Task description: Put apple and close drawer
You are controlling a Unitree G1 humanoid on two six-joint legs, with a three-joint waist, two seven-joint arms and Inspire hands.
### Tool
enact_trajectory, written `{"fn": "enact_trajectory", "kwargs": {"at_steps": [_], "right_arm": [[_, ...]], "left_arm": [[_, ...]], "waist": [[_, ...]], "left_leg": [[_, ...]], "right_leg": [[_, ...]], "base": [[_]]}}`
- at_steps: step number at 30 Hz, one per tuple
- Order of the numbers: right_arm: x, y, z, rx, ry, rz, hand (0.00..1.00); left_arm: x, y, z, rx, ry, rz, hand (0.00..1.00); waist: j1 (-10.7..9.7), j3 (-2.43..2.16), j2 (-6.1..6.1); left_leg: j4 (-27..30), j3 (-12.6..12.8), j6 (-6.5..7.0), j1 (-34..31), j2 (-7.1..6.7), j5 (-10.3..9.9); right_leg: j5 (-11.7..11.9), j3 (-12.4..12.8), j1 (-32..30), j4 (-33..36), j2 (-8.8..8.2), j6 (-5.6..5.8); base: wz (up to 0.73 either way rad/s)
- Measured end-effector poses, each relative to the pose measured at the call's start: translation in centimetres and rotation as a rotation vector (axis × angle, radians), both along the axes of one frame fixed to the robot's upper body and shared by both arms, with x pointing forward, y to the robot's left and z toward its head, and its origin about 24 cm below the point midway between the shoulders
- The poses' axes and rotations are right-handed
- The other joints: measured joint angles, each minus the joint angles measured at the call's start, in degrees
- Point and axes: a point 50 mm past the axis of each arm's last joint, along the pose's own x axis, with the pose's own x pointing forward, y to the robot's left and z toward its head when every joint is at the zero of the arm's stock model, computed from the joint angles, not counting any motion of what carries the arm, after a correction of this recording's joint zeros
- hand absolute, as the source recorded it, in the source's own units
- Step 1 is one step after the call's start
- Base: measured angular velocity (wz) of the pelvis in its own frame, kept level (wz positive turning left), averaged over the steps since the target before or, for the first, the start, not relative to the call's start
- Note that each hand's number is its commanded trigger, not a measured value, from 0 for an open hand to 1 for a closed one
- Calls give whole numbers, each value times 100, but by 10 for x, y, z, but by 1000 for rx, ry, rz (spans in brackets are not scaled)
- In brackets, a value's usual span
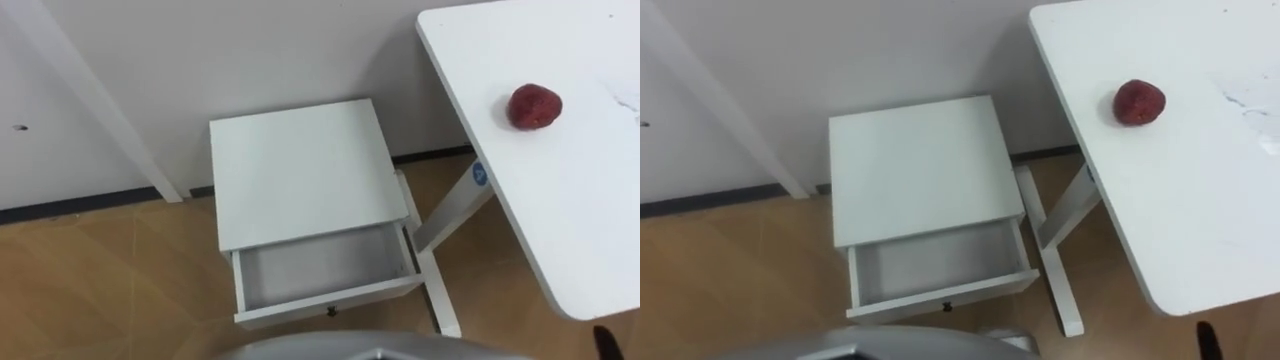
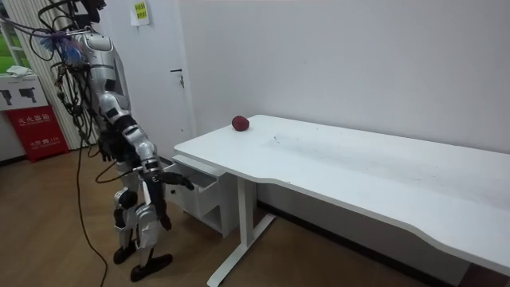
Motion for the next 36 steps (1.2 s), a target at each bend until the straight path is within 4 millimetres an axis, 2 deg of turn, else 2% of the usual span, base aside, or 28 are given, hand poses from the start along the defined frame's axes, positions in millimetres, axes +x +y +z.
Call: {"fn": "enact_trajectory", "kwargs": {"at_steps": [5,8,13,16,19,23,26,28,31,36], "right_arm": [[13,-26,23,-75,8,-51,0],[22,-41,43,-170,20,-54,0],[43,-58,91,-415,42,-26,0],[58,-59,119,-546,27,4,0],[70,-59,144,-679,10,36,0],[79,-56,168,-802,0,51,0],[88,-50,183,-928,48,118,0],[99,-42,196,-1042,71,190,0],[114,-35,205,-1141,76,302,0],[130,-25,209,-1203,39,436,0]], "left_arm": [[6,3,1,6,-31,1,0],[8,3,2,9,-39,-3,0],[8,3,2,5,-39,-24,0],[11,1,1,0,-55,-48,0],[14,0,1,-2,-71,-71,0],[12,-1,1,-5,-69,-79,0],[14,-1,1,-4,-70,-92,0],[16,-1,1,-6,-71,-98,0],[22,-5,-1,-20,-72,-139,0],[26,-8,-2,-54,-72,-163,0]], "waist": [[3,0,-63],[-2,-4,-83],[14,2,-91],[15,23,-74],[34,22,-59],[51,23,-56],[56,18,-50],[142,18,-33],[205,15,-9],[375,29,-20]], "left_leg": [[6,5,0,-18,-6,0],[7,12,0,-90,-3,0],[19,-3,1,-284,-3,1],[15,4,1,-285,-4,1],[5,-2,1,-290,-4,1],[-11,-21,1,-316,-2,1],[-10,-12,1,-327,-4,1],[1,-7,1,-312,0,1],[5,-4,1,-282,4,1],[5,-4,3,-275,11,2]], "right_leg": [[-1,-10,-22,-36,-8,2],[4,-20,-82,-54,-2,11],[27,-18,-299,11,2,13],[27,-27,-291,34,9,12],[28,-15,-282,33,12,12],[29,-25,-294,32,4,12],[30,-113,-299,34,2,13],[39,-107,-296,36,6,6],[52,-111,-286,34,2,6],[55,-99,-298,16,-11,0]], "base": [[2],[4],[0],[-1],[0],[0],[8],[-3],[3],[1]]}}
